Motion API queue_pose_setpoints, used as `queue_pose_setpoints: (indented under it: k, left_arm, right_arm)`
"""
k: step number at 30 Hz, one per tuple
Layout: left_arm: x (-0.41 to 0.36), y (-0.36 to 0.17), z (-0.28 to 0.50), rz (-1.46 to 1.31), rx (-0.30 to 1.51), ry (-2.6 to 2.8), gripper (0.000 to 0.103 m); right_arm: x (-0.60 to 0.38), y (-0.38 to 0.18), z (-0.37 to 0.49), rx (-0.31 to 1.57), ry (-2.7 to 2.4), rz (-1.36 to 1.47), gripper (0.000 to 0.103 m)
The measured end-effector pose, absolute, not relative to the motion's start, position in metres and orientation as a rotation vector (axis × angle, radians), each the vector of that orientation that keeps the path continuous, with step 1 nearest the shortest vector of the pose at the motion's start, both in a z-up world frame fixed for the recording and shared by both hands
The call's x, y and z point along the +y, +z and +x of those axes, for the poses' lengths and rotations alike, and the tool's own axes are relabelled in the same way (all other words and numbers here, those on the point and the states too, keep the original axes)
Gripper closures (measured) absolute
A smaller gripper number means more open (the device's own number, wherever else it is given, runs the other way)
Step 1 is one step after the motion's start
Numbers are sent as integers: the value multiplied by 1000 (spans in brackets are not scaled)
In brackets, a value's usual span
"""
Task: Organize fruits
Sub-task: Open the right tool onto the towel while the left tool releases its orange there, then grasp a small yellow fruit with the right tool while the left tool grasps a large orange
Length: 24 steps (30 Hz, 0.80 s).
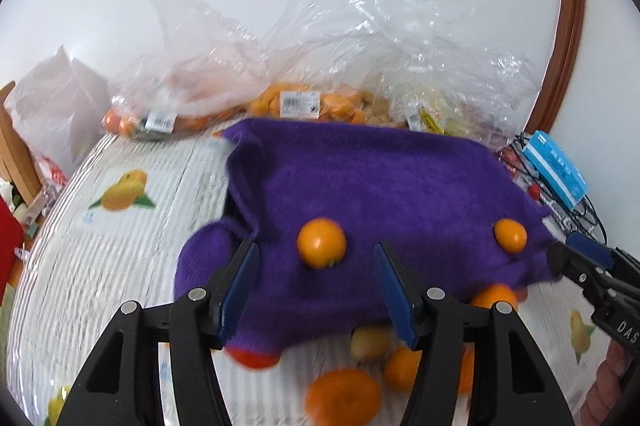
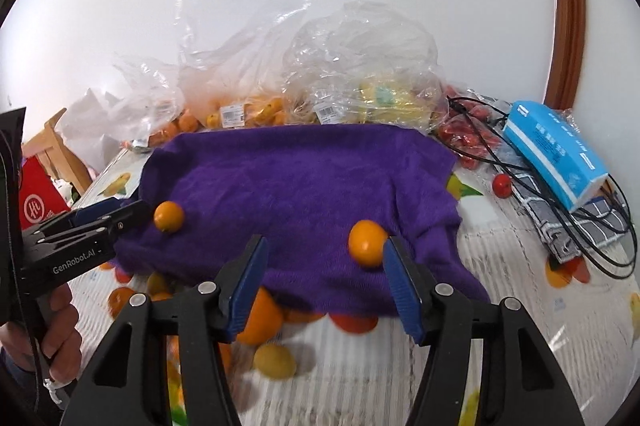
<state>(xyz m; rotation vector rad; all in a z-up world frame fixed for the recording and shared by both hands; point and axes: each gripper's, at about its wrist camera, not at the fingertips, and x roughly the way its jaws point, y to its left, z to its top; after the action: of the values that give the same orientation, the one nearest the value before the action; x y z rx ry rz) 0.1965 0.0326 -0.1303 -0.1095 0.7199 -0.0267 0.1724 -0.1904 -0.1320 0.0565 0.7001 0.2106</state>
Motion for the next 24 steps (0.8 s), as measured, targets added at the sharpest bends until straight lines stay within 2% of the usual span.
queue_pose_setpoints:
  k: [10,13,24]
  left_arm:
    - [67,-143,154,-174,735,-16,45]
    - [74,-148,144,-179,742,-13,45]
    - [81,-158,141,-219,796,-73,44]
  right_arm:
    - [-177,-153,137,800,246,60,62]
    - [-171,-169,132,844,250,57,70]
    - [-164,-192,144,895,226,64,71]
